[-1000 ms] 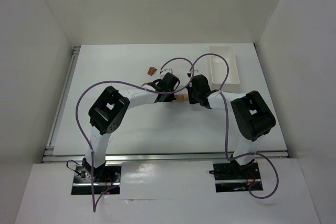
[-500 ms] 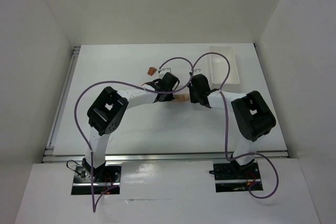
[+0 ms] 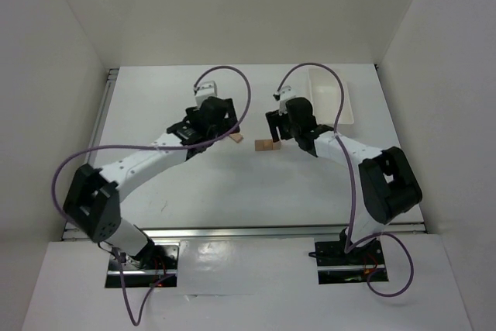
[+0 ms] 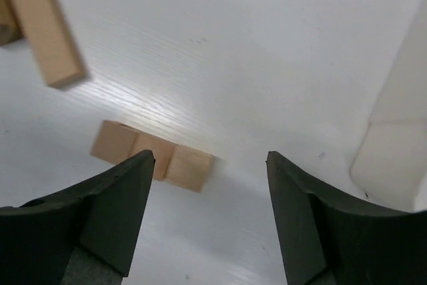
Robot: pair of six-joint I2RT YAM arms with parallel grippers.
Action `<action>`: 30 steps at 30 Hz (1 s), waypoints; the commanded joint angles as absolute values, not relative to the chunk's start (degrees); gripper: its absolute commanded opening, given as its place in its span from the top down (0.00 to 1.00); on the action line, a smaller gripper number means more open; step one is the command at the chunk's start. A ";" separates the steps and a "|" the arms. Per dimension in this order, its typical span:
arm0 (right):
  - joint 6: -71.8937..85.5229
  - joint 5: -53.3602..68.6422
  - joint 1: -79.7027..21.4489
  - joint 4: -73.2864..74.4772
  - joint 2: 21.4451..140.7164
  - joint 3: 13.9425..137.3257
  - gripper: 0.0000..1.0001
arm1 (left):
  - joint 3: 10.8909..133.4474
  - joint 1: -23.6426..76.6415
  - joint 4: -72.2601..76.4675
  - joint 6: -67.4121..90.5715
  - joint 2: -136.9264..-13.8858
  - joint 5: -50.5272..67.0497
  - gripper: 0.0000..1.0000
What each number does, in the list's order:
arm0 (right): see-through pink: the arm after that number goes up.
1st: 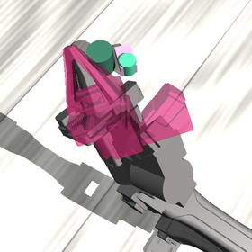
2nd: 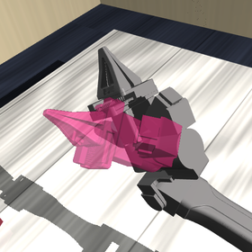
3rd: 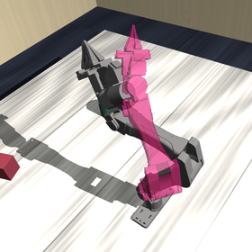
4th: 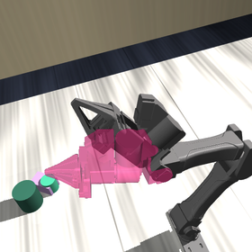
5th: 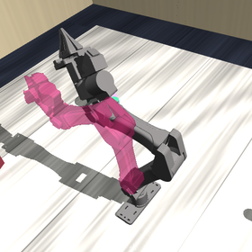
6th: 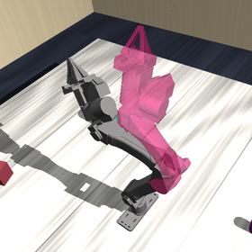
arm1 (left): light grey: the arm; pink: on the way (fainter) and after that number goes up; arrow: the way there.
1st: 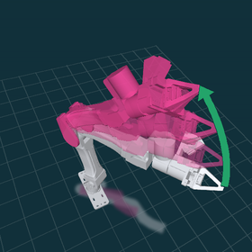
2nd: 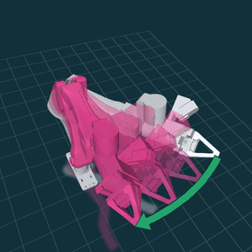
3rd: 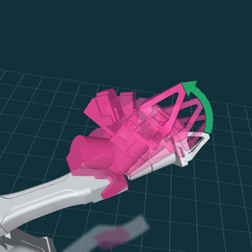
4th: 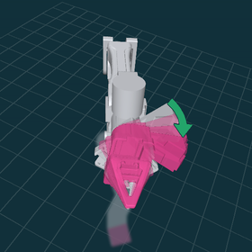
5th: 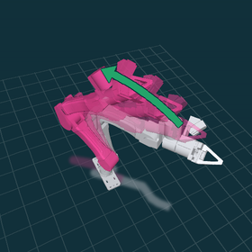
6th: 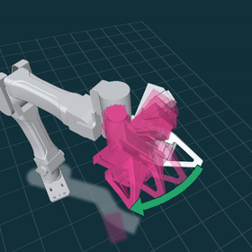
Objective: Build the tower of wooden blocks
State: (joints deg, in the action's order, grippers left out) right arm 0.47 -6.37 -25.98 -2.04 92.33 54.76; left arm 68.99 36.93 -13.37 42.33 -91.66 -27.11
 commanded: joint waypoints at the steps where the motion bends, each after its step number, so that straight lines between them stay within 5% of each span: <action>1: -11.06 6.75 -27.42 -6.94 91.84 58.71 0.22 | 65.13 36.12 -14.33 42.28 -81.32 -33.92 0.00; 4: -19.14 6.86 -32.33 -6.42 96.65 62.83 0.13 | 61.71 36.12 -18.18 43.68 -74.04 -35.59 0.00; 11: -27.15 9.49 -36.12 -6.42 108.71 72.51 0.11 | 53.97 35.07 -29.44 51.33 -62.49 -39.55 0.00; 29: -26.81 10.72 -37.35 -0.62 124.71 87.53 0.28 | 48.78 32.78 -32.52 51.24 -56.07 -34.98 0.00; 30: -26.28 10.72 -37.35 0.08 125.41 88.15 0.36 | 49.30 32.26 -31.21 49.85 -56.07 -34.46 0.00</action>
